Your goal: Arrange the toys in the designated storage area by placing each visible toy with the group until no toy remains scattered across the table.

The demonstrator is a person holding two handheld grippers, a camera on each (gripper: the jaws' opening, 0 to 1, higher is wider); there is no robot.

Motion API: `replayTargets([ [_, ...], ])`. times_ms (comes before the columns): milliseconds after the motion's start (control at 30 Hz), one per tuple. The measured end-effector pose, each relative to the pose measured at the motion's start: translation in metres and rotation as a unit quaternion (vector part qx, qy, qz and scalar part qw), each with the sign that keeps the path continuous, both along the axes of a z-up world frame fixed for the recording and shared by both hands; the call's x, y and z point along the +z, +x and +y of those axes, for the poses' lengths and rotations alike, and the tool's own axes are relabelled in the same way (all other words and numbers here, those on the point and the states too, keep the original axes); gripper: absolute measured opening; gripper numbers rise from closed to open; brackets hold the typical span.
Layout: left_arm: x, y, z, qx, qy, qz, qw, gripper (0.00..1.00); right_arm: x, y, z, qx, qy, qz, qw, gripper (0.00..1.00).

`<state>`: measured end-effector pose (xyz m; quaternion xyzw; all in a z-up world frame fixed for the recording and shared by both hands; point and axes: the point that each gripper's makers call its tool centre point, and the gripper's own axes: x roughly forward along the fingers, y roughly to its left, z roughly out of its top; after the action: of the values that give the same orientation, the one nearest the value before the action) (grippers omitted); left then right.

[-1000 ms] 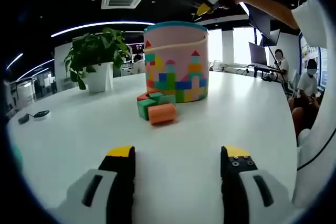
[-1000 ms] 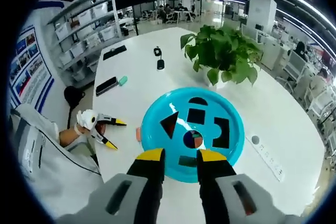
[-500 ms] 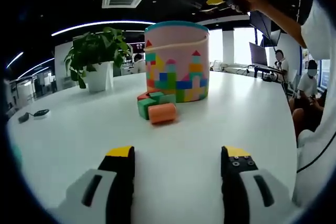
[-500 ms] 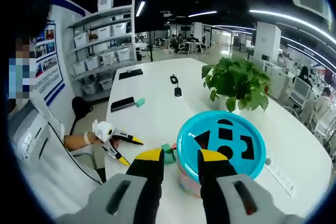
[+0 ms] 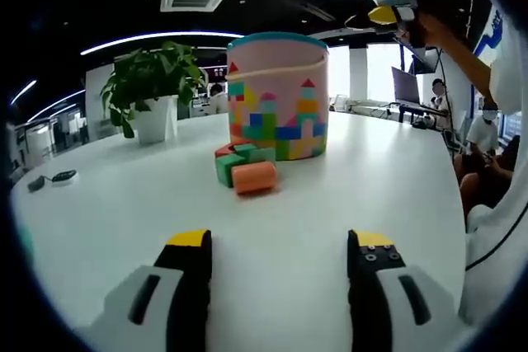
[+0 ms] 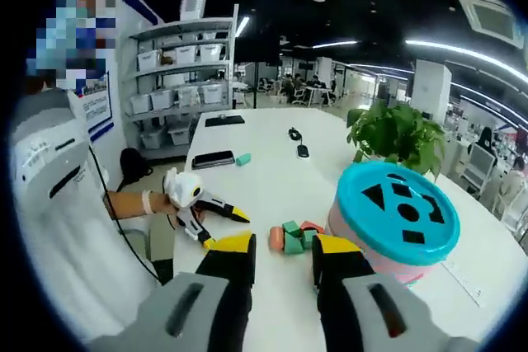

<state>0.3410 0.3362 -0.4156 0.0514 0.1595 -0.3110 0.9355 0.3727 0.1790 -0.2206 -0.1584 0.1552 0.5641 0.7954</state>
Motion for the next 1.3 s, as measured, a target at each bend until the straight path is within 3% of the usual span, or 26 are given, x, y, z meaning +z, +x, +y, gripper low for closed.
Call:
replayTargets([
  [133, 0.0, 0.0, 0.0, 0.001, -0.001, 0.001, 1.0, 0.69, -0.031, -0.001, -0.001, -0.018, 0.006, 0.018, 0.9997, 0.3],
  [300, 0.0, 0.0, 0.0, 0.001, -0.001, 0.001, 1.0, 0.69, -0.075, 0.004, -0.001, -0.037, 0.0, 0.005, 0.9993, 0.31],
  [433, 0.0, 0.001, 0.0, 0.001, -0.001, 0.001, 1.0, 0.69, -0.105, 0.015, 0.008, -0.037, -0.007, -0.045, 0.9983, 0.3],
  [467, 0.0, 0.001, -0.001, 0.001, -0.001, 0.001, 1.0, 0.69, -0.112, 0.017, 0.014, -0.036, -0.002, -0.045, 0.9983, 0.3],
  [633, 0.0, 0.0, -0.001, 0.001, -0.001, 0.001, 1.0, 0.69, -0.124, 0.022, 0.036, -0.036, 0.055, -0.029, 0.9974, 0.31],
  [800, 0.0, 0.0, -0.001, 0.001, -0.001, 0.001, 1.0, 0.69, -0.138, 0.032, 0.044, -0.053, 0.085, -0.031, 0.9945, 0.31],
  [900, 0.0, 0.0, -0.001, 0.001, -0.001, 0.001, 1.0, 0.69, -0.138, 0.039, 0.047, -0.066, 0.114, -0.061, 0.9894, 0.33],
  [1167, 0.0, 0.0, -0.002, 0.0, -0.002, 0.001, 1.0, 0.69, -0.149, 0.034, 0.063, -0.063, 0.142, -0.064, 0.9859, 0.33],
  [1300, 0.0, 0.0, -0.002, 0.0, -0.002, 0.001, 1.0, 0.69, -0.153, 0.034, 0.068, -0.058, 0.133, -0.076, 0.9866, 0.31],
])
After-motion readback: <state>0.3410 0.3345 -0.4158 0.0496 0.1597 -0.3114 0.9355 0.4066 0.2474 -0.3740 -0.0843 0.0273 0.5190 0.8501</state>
